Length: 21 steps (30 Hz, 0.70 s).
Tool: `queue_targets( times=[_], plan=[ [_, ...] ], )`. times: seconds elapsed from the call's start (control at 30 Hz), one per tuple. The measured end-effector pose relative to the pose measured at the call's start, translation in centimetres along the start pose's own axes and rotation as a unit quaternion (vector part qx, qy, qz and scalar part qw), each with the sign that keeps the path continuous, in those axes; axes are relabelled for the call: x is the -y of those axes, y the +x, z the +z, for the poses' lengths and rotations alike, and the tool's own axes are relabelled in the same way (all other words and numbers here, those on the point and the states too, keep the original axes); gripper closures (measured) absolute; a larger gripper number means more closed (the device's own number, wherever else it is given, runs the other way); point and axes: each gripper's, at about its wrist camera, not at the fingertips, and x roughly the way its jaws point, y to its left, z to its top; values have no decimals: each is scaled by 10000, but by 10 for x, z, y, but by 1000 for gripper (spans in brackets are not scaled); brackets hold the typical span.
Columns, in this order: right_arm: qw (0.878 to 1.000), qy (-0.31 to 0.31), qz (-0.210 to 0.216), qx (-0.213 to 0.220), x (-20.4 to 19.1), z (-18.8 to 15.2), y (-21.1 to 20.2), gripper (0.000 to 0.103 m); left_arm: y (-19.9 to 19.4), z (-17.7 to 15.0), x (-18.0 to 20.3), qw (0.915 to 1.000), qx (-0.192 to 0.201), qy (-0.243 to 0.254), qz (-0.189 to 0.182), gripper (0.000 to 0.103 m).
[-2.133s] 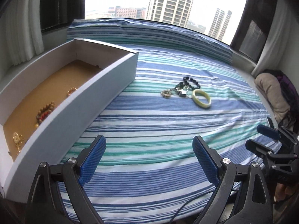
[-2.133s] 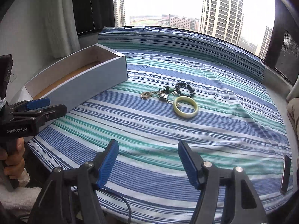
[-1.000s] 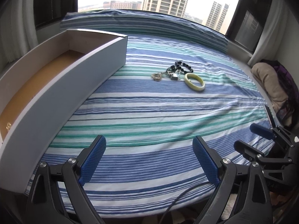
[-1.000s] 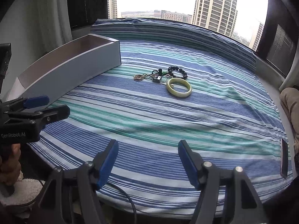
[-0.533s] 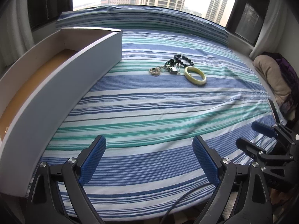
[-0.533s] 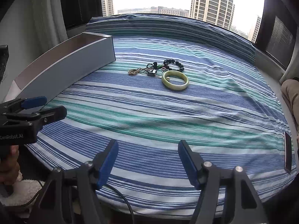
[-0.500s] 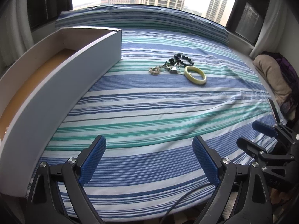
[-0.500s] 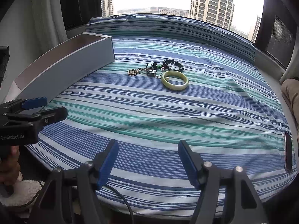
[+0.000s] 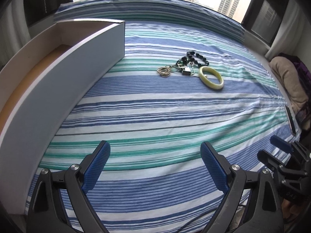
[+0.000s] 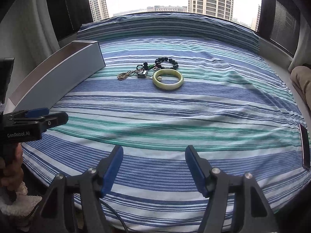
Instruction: Organize jewelry
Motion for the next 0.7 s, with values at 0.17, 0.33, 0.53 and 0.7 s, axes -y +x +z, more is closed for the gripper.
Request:
queue_targets(
  times=[0.17,0.33,0.53,0.7],
  plan=[
    [10000,34,51,-7,4,2,4,36,17,39,4,9996,55,280,-60,9],
    [9999,150,62,-53,12,-2,9,36,49,86,17,9964,-5,764,-358,9],
    [9996,254,54,-96,21,-7,12,36,112,119,39,9895,-14,1377,-446,14],
    [9995,312,35,-94,24,-9,12,36,154,129,47,9848,-190,1645,-527,30]
  ],
)
